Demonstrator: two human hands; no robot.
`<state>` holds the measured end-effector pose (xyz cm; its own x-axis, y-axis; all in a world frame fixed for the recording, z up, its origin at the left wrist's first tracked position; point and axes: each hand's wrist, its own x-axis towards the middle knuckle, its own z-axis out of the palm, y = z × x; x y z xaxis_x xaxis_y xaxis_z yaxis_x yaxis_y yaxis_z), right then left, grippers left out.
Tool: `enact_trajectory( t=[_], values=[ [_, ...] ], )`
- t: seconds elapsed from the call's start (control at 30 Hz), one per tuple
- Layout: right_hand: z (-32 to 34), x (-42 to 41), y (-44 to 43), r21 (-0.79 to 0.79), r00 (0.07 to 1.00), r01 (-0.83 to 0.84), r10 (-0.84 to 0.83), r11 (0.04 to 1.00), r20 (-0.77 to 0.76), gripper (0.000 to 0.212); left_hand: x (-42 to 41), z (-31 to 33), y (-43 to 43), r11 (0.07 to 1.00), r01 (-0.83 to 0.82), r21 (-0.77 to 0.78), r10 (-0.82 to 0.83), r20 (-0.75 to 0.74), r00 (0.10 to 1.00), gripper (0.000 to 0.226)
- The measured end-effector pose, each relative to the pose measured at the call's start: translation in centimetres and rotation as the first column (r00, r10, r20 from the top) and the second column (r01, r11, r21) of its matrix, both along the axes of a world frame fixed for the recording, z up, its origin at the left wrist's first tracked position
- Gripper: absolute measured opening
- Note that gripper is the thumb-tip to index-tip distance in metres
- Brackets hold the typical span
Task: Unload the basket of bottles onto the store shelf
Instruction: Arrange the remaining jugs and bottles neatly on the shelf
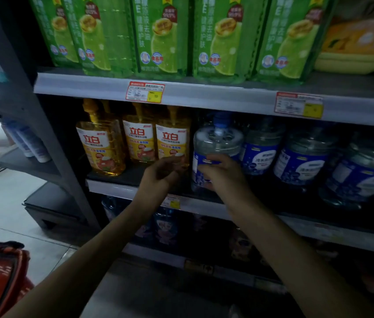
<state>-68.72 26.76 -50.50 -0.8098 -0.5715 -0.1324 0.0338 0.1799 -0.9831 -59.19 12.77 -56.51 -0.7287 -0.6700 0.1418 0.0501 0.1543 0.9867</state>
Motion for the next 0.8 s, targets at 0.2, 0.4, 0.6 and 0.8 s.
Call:
enact_trajectory(
  t=[0.2, 0.4, 0.6, 0.8],
  values=[
    [-1.6, -3.4, 3.6, 0.029, 0.991, 0.112, -0.109, 0.993, -0.079, 0.013, -1.9, 0.9, 2.1, 1.000, -0.020, 0.024, 0.020, -0.014, 1.000, 0.031],
    [-3.3, -6.9, 4.1, 0.117, 0.995, 0.075, -0.067, 0.990, -0.071, 0.071, -4.7, 1.8, 3.5, 1.000, 0.014, -0.012, -0.015, -0.016, 1.000, 0.052],
    [-4.6, -8.0, 2.9, 0.036, 0.983, -0.086, 0.090, 0.996, -0.160, 0.093, -5.0, 1.4, 3.5, 0.996, 0.047, -0.079, -0.049, -0.028, 0.998, 0.055],
    [-4.6, -8.9, 1.4, -0.094, 0.978, -0.065, 0.045, 0.993, -0.204, 0.093, -5.5, 2.2, 3.3, 0.996, 0.089, -0.020, -0.090, -0.080, 0.993, 0.047]
  ],
)
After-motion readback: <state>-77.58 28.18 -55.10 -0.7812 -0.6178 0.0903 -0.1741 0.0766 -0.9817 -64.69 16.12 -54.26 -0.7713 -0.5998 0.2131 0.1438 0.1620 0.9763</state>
